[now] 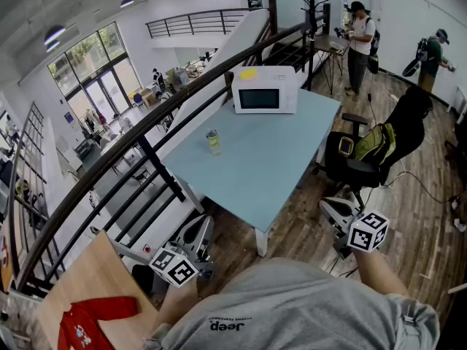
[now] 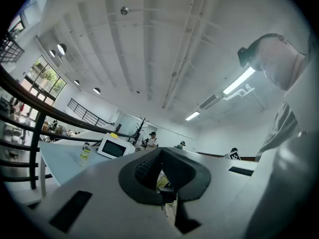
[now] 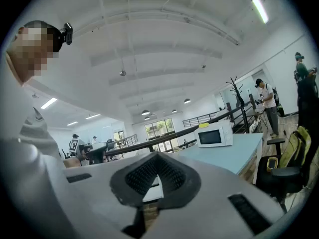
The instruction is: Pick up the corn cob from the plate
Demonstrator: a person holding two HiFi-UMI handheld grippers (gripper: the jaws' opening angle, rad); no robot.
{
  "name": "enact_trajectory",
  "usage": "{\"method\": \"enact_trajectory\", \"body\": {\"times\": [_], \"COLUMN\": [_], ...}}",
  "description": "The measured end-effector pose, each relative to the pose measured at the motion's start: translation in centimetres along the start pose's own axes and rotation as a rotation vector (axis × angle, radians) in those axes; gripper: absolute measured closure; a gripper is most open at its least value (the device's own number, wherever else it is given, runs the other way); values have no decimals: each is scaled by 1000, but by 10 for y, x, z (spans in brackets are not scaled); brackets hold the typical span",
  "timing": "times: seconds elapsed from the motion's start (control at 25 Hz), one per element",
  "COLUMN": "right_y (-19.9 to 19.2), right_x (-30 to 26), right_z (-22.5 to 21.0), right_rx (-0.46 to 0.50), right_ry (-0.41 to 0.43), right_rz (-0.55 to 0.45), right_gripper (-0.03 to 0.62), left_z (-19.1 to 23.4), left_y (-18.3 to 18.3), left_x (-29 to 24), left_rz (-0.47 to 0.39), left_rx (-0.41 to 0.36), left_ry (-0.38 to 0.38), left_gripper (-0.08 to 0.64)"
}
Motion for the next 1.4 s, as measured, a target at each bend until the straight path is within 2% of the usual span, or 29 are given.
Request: {"method": "enact_trajectory", "body": {"times": [0.6,0.84,1.08,1.4], "right_y": [2,7,13,18], "right_x": [9,19,50,118], "right_z": [-10,-15,-33,-80], "right_rx": [-2,-45,-54,-87], "right_ry": [-10,0,10,5], "right_rz": [-8,-27,-50,-81], "right_gripper": [578,577,577,577], "left_z": [-6,-18,-48,-109], "left_y": [-4,-7,-15,-46], "left_x": [-15,-27,-53,-96], "left_rz": [8,24,34,55], "left_rx": [-3,-12,-18,-8], "left_ry": [-22,-34,-56,-77], "left_gripper": [541,541,541,541]}}
Point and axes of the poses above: the fingertips, and each gripper's own axes: x backward along the fingers, z to its left, y out of its top, the point moved 1 cm from there along x, backward along the fingers, and after that the axes turned 4 degrees about -z, right-handed, at the moved point
